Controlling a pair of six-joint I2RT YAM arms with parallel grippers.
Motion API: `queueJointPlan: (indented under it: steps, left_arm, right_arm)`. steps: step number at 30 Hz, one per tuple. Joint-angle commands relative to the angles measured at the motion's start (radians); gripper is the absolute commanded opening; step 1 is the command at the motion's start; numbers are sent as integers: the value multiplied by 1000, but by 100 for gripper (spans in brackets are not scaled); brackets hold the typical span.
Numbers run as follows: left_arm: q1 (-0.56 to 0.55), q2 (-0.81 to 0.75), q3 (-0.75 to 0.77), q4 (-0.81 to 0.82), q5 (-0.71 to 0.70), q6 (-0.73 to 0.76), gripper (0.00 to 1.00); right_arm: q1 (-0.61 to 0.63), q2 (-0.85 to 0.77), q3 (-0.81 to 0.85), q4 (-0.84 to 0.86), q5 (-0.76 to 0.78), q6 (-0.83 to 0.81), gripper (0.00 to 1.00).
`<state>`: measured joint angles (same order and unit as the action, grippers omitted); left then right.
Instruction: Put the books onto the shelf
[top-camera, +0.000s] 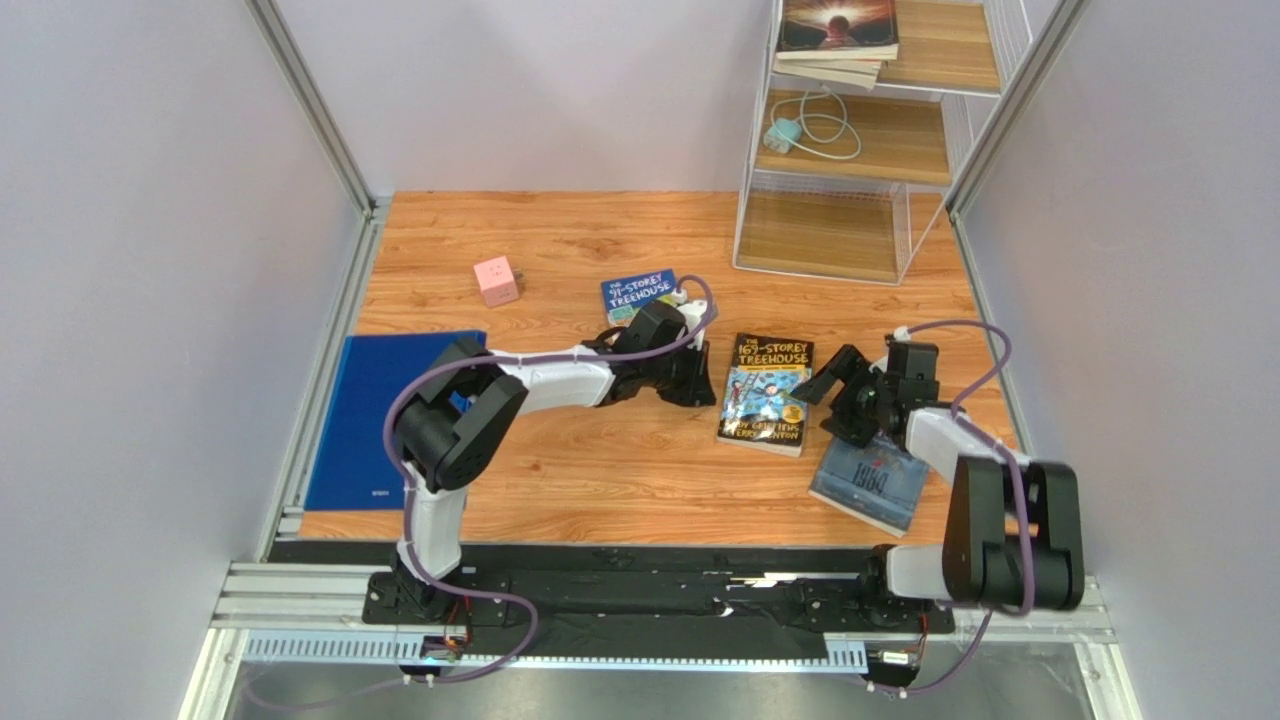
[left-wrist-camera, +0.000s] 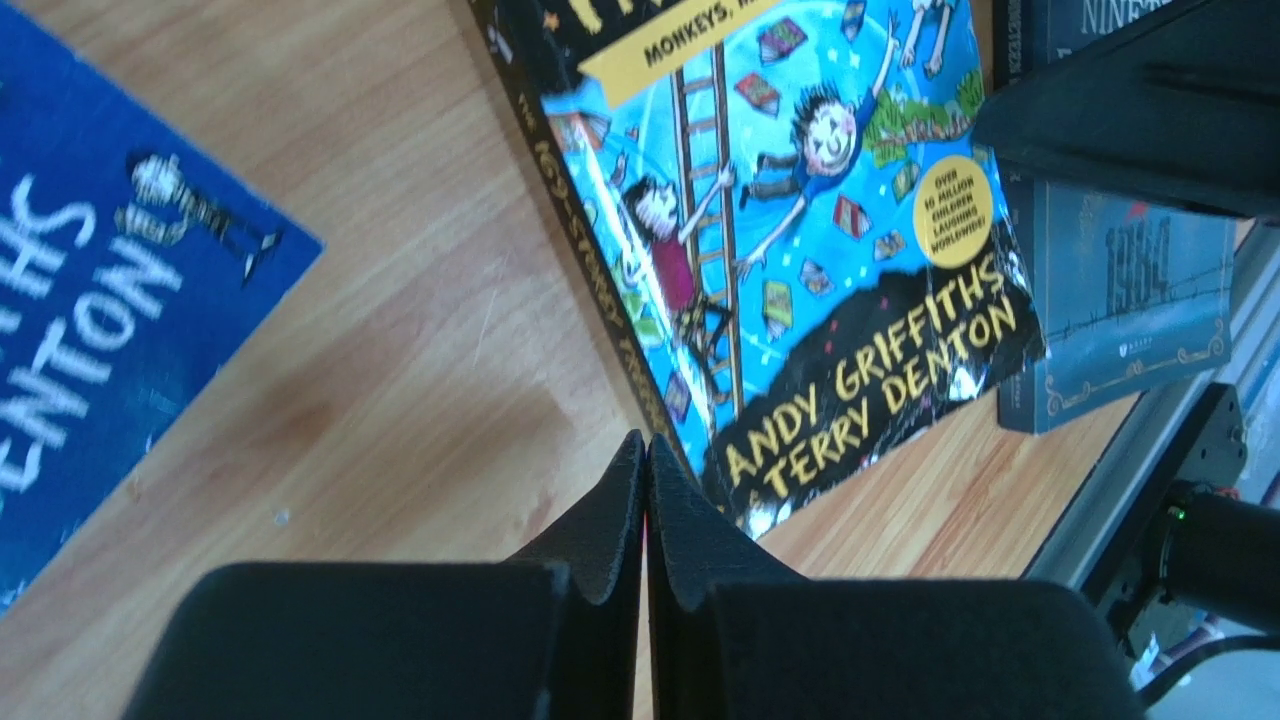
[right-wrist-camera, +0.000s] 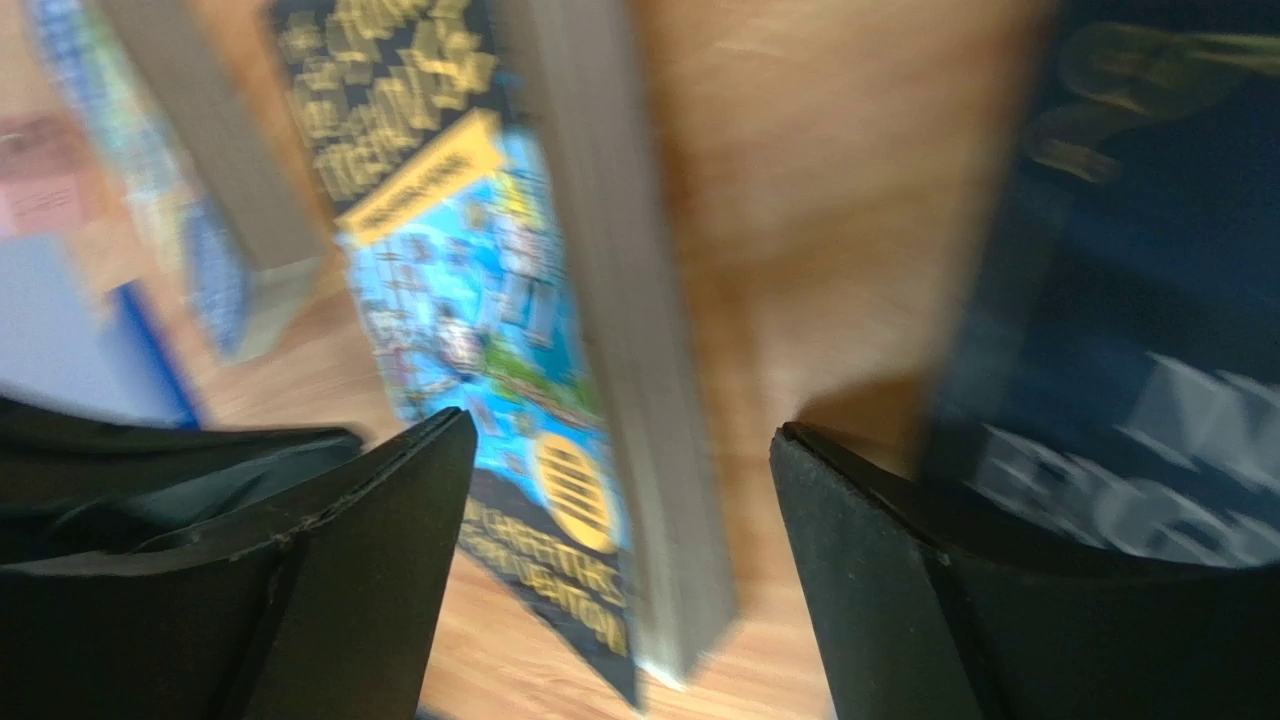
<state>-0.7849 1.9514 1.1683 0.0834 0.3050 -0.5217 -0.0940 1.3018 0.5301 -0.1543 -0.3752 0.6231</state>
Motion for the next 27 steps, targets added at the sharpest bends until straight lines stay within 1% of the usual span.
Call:
queueJointPlan:
  steps: [1,2,3,5,6,9,11,13,15,17,18,19,20,22,25,26,27]
  left_arm:
    - [-8,72,106,-106,-9,6,0]
    - [-10,93,132,-117,-10,2,0]
    - [-11,101,145,-138,-20,0,0]
    - [-14,116,169,-157,-35,0,0]
    - [-17,121,182,-195,-61,0,0]
    - [-22,149,220,-252,-92,0,0]
    - [-25,165,231,-255,-86,3,0]
    - [-30,175,235,-252,-73,6,0]
    - [-33,178,235,-249,-73,6,0]
    - [-33,178,237,-247,-73,3,0]
    - [-33,178,238,-251,-76,3,0]
    - [-33,178,241,-255,-78,5,0]
    - [-33,176,246,-252,-76,3,0]
    - [-33,173,246,-252,-76,0,0]
    - [-33,173,258,-258,-76,3,0]
    - [-33,170,261,-266,-83,6,0]
    - [-34,164,258,-277,-93,9,0]
  right_arm:
    - [2,189,-19,251,-135,16,84]
    - [4,223,-15,301,-157,29,81]
    - [8,287,-4,320,-186,39,80]
    - [23,326,2,369,-208,61,77]
    - [33,341,8,377,-217,64,77]
    - [72,340,13,378,-215,58,76]
    - [89,315,10,386,-214,63,73]
    - [135,285,10,389,-223,63,70]
    - [155,268,22,384,-243,63,64]
    - [178,260,40,372,-258,58,53]
    - [184,263,50,363,-267,50,52]
    - [195,269,60,351,-278,41,47]
    - [200,284,68,346,-293,37,36]
    - [208,303,82,346,-323,36,29]
    - [215,335,97,338,-327,35,24]
    - [215,338,97,326,-320,32,17]
    - [215,340,99,320,-309,30,13]
